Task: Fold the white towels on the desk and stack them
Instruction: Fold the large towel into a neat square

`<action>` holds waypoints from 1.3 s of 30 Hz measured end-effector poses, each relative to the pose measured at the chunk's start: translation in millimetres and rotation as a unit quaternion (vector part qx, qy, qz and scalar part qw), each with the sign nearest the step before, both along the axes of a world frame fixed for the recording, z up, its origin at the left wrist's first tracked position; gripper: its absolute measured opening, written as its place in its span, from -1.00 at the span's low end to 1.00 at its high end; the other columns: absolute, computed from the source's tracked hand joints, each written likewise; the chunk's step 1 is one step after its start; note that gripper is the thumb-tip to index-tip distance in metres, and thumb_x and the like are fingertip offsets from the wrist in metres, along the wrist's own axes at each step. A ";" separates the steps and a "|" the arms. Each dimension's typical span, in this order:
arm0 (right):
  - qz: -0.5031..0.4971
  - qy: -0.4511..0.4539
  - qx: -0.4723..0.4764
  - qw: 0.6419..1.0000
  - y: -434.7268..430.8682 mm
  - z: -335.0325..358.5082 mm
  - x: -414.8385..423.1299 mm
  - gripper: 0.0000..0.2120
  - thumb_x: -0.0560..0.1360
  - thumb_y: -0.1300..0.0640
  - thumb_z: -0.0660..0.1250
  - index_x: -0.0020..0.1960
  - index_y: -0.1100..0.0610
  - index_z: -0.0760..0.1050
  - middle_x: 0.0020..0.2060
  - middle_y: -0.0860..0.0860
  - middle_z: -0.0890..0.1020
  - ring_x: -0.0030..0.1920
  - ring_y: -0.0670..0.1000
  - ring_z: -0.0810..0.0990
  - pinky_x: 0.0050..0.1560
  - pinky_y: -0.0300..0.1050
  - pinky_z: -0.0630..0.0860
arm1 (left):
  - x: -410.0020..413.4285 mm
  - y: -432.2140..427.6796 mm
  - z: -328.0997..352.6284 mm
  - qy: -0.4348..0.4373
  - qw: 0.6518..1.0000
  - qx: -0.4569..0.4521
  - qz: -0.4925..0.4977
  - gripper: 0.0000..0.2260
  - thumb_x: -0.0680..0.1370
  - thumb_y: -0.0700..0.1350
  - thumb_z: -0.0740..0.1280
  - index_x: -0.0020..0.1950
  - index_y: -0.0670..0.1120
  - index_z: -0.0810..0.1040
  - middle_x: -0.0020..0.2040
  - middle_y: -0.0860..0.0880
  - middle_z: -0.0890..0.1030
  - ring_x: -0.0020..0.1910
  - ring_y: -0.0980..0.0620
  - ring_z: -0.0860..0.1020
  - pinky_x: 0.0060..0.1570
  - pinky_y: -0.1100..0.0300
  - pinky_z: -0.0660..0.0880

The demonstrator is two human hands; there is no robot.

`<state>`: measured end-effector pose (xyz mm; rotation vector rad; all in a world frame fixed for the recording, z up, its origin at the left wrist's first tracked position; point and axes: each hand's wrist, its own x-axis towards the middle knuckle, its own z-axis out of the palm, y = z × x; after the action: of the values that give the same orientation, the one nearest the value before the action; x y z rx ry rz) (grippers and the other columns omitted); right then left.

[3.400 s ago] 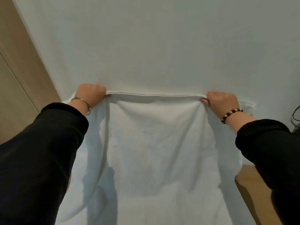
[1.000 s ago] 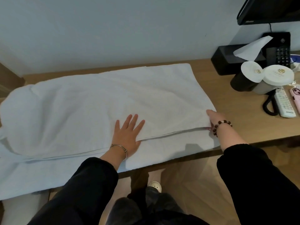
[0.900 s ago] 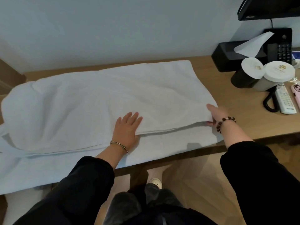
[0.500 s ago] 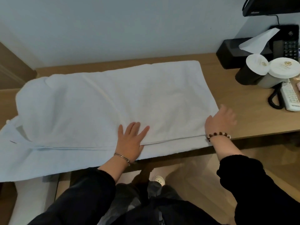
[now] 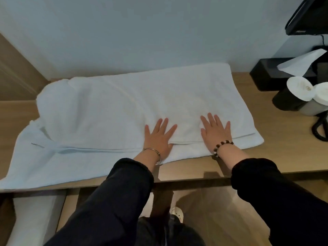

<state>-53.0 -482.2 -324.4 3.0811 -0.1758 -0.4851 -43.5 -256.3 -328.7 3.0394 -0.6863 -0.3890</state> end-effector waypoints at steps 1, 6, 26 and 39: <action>-0.013 0.011 -0.013 1.000 3.1 2.9 1.8 -0.50 0.64 -0.02 -0.21 0.54 -0.06 -0.27 0.54 -0.03 -0.20 0.53 0.03 -0.20 0.45 0.23 -0.18 | 1.4 0.0 2.0 0.010 1.000 -0.010 -0.001 -0.39 0.60 0.08 0.11 0.53 0.17 -0.20 0.55 0.01 -0.25 0.52 -0.02 -0.26 0.40 -0.25 -0.20; -0.003 -0.016 -0.040 0.999 54.4 15.2 -2.9 -0.39 0.60 0.17 -0.03 0.54 0.11 -0.28 0.51 0.11 -0.28 0.52 0.14 -0.26 0.45 0.18 -0.24 | -14.2 50.4 10.5 -0.076 0.997 0.014 0.014 -0.42 0.55 -0.03 0.22 0.52 0.01 0.06 0.56 -0.07 -0.01 0.53 -0.08 -0.09 0.41 -0.24 -0.10; 0.316 0.037 0.095 0.943 369.3 37.1 -3.7 -0.31 0.58 0.02 0.11 0.55 0.12 -0.21 0.54 0.09 -0.16 0.53 0.10 -0.10 0.51 0.07 -0.06 | -69.1 382.4 22.5 0.010 0.792 -0.151 0.592 -0.51 0.56 0.14 0.20 0.41 -0.06 0.29 0.25 -0.11 0.47 0.21 -0.16 0.43 0.02 0.03 0.43; -0.041 -0.059 0.245 0.967 397.4 44.2 42.2 -0.82 0.56 0.18 0.10 -0.11 0.19 0.45 -0.17 0.07 0.55 -0.21 0.12 0.49 -0.27 -0.14 0.34 | -66.7 427.1 21.9 0.086 0.821 -0.258 0.502 -0.63 0.51 -0.05 0.32 0.31 -0.02 0.41 0.15 -0.08 0.56 0.06 -0.12 0.53 -0.09 0.14 0.39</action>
<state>-10.8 -84.8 -280.2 3.6032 -0.2148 -0.3973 -110.2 170.9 -306.8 2.3372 0.7170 -0.3344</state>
